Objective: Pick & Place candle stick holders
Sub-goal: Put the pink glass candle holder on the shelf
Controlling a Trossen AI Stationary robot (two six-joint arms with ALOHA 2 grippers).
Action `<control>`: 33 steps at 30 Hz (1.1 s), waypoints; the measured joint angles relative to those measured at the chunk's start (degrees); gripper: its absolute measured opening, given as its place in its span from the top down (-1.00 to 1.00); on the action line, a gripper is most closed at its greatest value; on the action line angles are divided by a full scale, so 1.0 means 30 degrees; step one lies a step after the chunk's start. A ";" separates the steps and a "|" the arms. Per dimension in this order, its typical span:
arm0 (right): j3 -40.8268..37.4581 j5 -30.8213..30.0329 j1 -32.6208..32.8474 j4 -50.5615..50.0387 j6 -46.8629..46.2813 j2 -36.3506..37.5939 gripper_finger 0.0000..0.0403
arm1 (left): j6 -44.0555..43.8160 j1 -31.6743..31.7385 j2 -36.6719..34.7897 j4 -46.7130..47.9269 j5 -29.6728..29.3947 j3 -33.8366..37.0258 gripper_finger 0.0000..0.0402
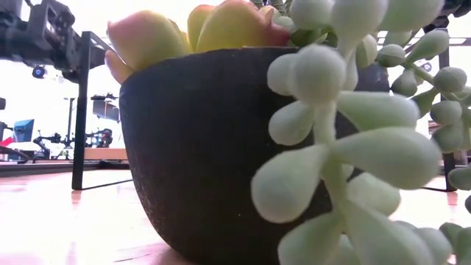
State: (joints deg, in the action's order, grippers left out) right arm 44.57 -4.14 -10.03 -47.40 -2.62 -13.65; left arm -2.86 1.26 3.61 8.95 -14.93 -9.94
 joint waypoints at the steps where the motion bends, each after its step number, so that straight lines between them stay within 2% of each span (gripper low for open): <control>1: -0.0006 -0.0007 0.0002 0.0000 -0.0006 0.0000 0.96 | 0.0303 0.0498 0.0045 0.0054 0.0578 0.0201 1.00; 6: -0.0006 -0.0004 0.0002 0.0000 -0.0006 0.0000 0.96 | 0.2005 0.1734 0.0084 -0.0348 0.2685 0.1322 1.00; 12: -0.0006 -0.0004 -0.0002 0.0000 -0.0002 0.0000 0.96 | 0.1995 0.1763 0.0120 -0.0856 0.2648 0.2190 1.00; 23: -0.0003 -0.0004 -0.0006 0.0000 -0.0006 0.0000 0.96 | 0.1955 0.1755 0.0718 -0.0681 0.2580 0.2209 0.88; 33: -0.0006 -0.0001 -0.0006 0.0001 0.0002 0.0000 0.96 | 0.1948 0.1755 0.0725 -0.0642 0.2524 0.2238 0.88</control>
State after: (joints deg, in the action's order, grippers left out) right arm 44.56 -4.14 -10.04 -47.39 -2.61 -13.65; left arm 2.98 6.52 5.78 7.03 -7.35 -3.22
